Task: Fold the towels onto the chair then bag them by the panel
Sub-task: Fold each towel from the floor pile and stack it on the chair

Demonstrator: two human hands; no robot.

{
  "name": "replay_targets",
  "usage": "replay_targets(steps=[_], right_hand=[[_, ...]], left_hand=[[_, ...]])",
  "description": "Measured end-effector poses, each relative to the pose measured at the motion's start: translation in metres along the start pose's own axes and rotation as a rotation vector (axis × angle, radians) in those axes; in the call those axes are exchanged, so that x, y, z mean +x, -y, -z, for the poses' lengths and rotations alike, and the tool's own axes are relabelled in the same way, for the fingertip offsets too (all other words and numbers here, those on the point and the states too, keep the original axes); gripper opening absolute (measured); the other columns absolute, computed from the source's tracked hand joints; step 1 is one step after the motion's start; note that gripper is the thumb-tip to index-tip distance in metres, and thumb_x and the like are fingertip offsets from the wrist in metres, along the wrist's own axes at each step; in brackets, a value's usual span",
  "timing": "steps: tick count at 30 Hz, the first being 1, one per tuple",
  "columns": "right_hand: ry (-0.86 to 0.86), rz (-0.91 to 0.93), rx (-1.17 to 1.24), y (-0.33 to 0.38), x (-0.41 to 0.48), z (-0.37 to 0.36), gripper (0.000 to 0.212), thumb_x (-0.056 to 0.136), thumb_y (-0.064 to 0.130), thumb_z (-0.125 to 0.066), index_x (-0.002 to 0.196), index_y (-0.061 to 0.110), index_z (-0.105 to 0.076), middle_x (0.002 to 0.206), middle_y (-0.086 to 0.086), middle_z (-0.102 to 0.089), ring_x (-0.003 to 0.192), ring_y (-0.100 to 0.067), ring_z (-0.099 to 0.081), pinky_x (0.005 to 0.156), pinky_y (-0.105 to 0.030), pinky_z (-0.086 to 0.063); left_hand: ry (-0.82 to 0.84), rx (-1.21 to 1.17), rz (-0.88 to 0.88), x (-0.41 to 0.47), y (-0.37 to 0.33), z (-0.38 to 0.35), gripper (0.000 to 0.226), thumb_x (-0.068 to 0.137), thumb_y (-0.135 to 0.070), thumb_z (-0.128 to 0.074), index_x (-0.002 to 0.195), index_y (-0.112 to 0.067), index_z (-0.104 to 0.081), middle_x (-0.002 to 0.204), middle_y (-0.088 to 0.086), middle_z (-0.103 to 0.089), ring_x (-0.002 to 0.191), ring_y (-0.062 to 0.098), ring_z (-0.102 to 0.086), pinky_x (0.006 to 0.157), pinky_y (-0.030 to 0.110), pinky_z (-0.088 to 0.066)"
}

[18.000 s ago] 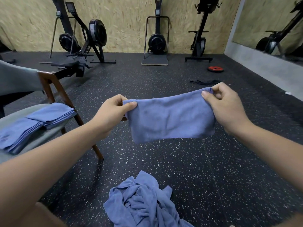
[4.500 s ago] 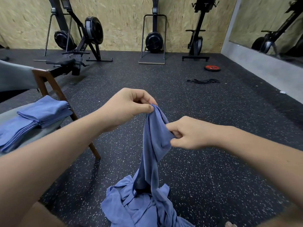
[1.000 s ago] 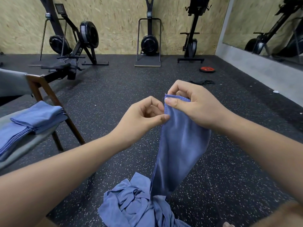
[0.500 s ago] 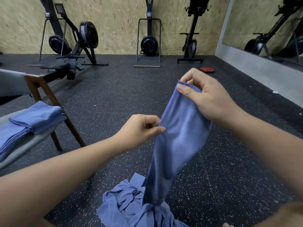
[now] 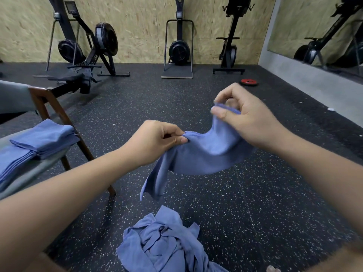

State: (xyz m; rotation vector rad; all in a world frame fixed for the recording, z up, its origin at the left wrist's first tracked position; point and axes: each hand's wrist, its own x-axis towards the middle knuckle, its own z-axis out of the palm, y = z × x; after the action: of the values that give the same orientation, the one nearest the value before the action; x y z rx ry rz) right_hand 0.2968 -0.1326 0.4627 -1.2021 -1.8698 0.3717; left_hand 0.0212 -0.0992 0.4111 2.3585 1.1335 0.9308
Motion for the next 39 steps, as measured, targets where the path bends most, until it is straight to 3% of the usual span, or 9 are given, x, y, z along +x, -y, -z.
replay_targets(steps=[3, 6, 9, 12, 16, 21, 27, 34, 39], right_hand=[[0.242, 0.022, -0.003, 0.007, -0.01, -0.014, 0.028, 0.095, 0.043, -0.079, 0.118, 0.032, -0.067, 0.062, 0.005, -0.05, 0.06, -0.003, -0.043, 0.061, -0.026, -0.035], [0.345, 0.02, -0.043, 0.01, -0.014, -0.022, 0.029, 0.088, 0.055, -0.082, 0.107, 0.035, -0.073, 0.067, 0.0, -0.056, 0.064, -0.004, -0.045, 0.063, -0.028, -0.036], [0.423, 0.004, -0.04, 0.008, -0.013, -0.024, 0.021, 0.091, 0.048, -0.083, 0.095, 0.029, -0.075, 0.067, -0.002, -0.058, 0.064, -0.006, -0.045, 0.063, -0.032, -0.036], [0.52, -0.031, -0.072, 0.006, -0.012, -0.023, 0.018, 0.092, 0.041, -0.083, 0.096, 0.026, -0.073, 0.062, 0.015, -0.054, 0.061, -0.002, -0.044, 0.06, -0.024, -0.035], [0.605, -0.046, -0.11, 0.002, -0.014, -0.022, 0.012, 0.096, 0.035, -0.079, 0.094, 0.025, -0.072, 0.073, 0.002, -0.069, 0.066, -0.005, -0.05, 0.067, -0.033, -0.041], [0.557, -0.006, -0.159, 0.005, -0.013, -0.017, 0.01, 0.097, 0.031, -0.076, 0.089, 0.028, -0.07, 0.077, -0.002, -0.069, 0.067, -0.006, -0.051, 0.067, -0.035, -0.044], [0.421, 0.025, -0.226, 0.0, -0.005, -0.004, 0.011, 0.094, 0.026, -0.077, 0.086, 0.025, -0.069, 0.068, 0.009, -0.064, 0.063, -0.004, -0.05, 0.061, -0.018, -0.038], [0.268, 0.036, -0.324, -0.018, 0.006, 0.008, 0.011, 0.095, 0.026, -0.075, 0.087, 0.026, -0.068, 0.07, 0.009, -0.064, 0.066, 0.0, -0.053, 0.061, -0.016, -0.037], [0.178, -0.042, -0.367, -0.041, 0.008, 0.006, 0.011, 0.095, 0.026, -0.073, 0.087, 0.024, -0.067, 0.072, 0.008, -0.064, 0.071, 0.003, -0.055, 0.062, -0.012, -0.037]], left_hand=[[0.032, 0.048, -0.094, -0.002, -0.021, 0.0, 0.021, 0.097, -0.028, -0.08, 0.079, -0.033, -0.071, 0.06, -0.014, -0.057, 0.059, 0.003, -0.048, 0.058, 0.014, -0.033], [0.057, 0.078, -0.148, -0.005, -0.032, 0.0, 0.019, 0.098, -0.021, -0.077, 0.082, -0.031, -0.074, 0.066, -0.012, -0.063, 0.062, 0.001, -0.052, 0.059, 0.013, -0.035], [0.076, 0.09, -0.161, -0.006, -0.033, -0.001, 0.01, 0.098, -0.027, -0.077, 0.089, -0.026, -0.079, 0.07, -0.009, -0.067, 0.064, 0.004, -0.054, 0.059, 0.016, -0.038], [0.112, 0.095, -0.17, -0.008, -0.029, -0.003, 0.008, 0.098, -0.032, -0.078, 0.093, -0.027, -0.081, 0.071, -0.008, -0.07, 0.064, 0.009, -0.057, 0.059, 0.024, -0.044], [0.138, 0.112, -0.182, -0.013, -0.023, -0.007, 0.009, 0.098, -0.034, -0.079, 0.094, -0.027, -0.081, 0.072, -0.009, -0.069, 0.066, 0.012, -0.06, 0.062, 0.031, -0.048], [0.162, 0.088, -0.176, -0.015, -0.021, -0.007, 0.005, 0.096, -0.032, -0.081, 0.092, -0.029, -0.08, 0.069, -0.012, -0.066, 0.062, 0.007, -0.056, 0.059, 0.022, -0.044], [0.168, 0.11, -0.125, -0.016, -0.009, 0.001, 0.013, 0.094, -0.024, -0.083, 0.082, -0.023, -0.077, 0.071, -0.016, -0.064, 0.064, -0.007, -0.057, 0.062, 0.007, -0.034], [0.196, 0.267, -0.116, -0.019, 0.021, 0.004, 0.04, 0.093, -0.065, -0.063, 0.076, -0.03, -0.071, 0.082, -0.017, -0.067, 0.082, 0.006, -0.065, 0.075, 0.025, -0.047], [0.201, 0.343, -0.025, -0.018, 0.038, 0.017, 0.028, 0.096, -0.054, -0.071, 0.079, -0.031, -0.072, 0.082, -0.019, -0.068, 0.083, 0.003, -0.064, 0.078, 0.031, -0.051]])
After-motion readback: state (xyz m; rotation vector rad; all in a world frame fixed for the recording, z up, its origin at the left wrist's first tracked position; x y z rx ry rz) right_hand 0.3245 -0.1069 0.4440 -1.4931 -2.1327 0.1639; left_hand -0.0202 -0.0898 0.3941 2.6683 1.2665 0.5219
